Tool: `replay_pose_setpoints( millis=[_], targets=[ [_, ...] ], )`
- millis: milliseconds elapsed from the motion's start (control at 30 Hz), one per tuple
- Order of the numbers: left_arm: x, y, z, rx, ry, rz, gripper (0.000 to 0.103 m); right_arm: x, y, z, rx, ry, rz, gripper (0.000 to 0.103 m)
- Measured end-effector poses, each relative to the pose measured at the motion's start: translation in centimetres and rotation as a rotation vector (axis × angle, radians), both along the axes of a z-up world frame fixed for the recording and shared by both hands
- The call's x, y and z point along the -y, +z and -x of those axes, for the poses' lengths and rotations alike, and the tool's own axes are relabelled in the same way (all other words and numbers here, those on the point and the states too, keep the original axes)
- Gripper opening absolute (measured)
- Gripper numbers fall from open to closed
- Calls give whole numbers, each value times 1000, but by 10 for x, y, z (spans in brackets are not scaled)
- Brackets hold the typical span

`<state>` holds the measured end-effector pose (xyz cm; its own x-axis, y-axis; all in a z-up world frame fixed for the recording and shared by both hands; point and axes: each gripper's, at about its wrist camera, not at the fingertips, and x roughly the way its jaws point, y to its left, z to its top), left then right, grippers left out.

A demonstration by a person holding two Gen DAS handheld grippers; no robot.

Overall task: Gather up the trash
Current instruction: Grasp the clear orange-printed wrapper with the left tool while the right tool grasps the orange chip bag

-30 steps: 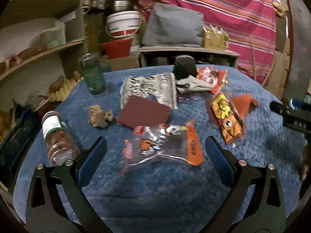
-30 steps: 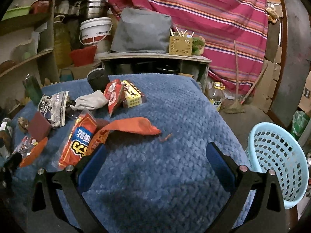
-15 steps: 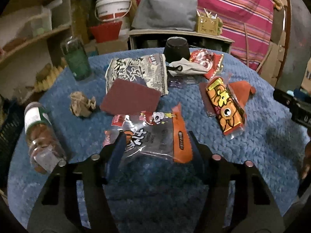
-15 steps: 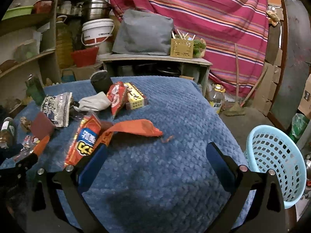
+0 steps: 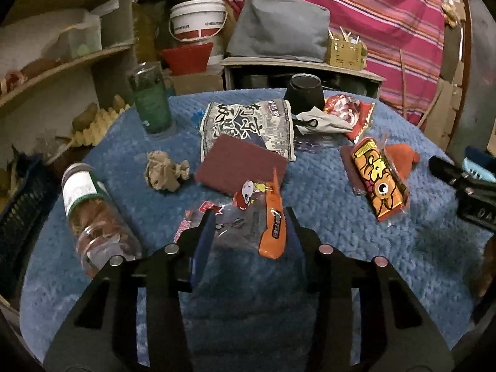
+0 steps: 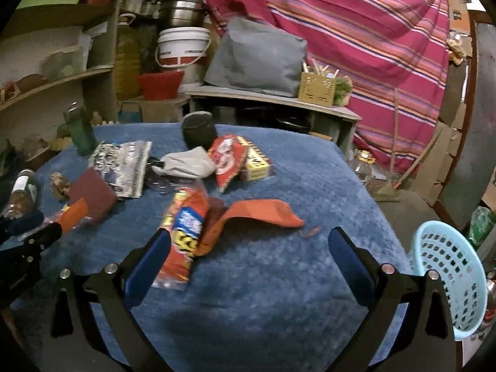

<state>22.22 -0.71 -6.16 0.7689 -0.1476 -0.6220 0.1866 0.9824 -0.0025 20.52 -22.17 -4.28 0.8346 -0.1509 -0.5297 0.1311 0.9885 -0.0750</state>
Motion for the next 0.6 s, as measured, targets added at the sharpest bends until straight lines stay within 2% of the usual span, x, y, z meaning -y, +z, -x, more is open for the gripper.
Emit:
replay_pose_setpoints(
  millis=[33,133,300,367,433,600],
  targets=[
    [-3,0,0,-3,0,10,36,-3,-1,-2,-7,7,-2,98],
    [-8,1,3,-1,3,30,33,-15,-6,-10,-46,43,-8,81],
    [-10,4,8,7,-15,43,24,-28,-12,-19,-77,70,-19,67],
    [-10,5,9,3,-22,51,21,-33,-11,-21,-86,79,-16,58],
    [-9,5,10,8,-24,46,21,-36,-10,-21,-83,73,-1,55],
    [-9,10,17,29,-22,53,21,-34,9,-7,-5,43,17,56]
  ],
)
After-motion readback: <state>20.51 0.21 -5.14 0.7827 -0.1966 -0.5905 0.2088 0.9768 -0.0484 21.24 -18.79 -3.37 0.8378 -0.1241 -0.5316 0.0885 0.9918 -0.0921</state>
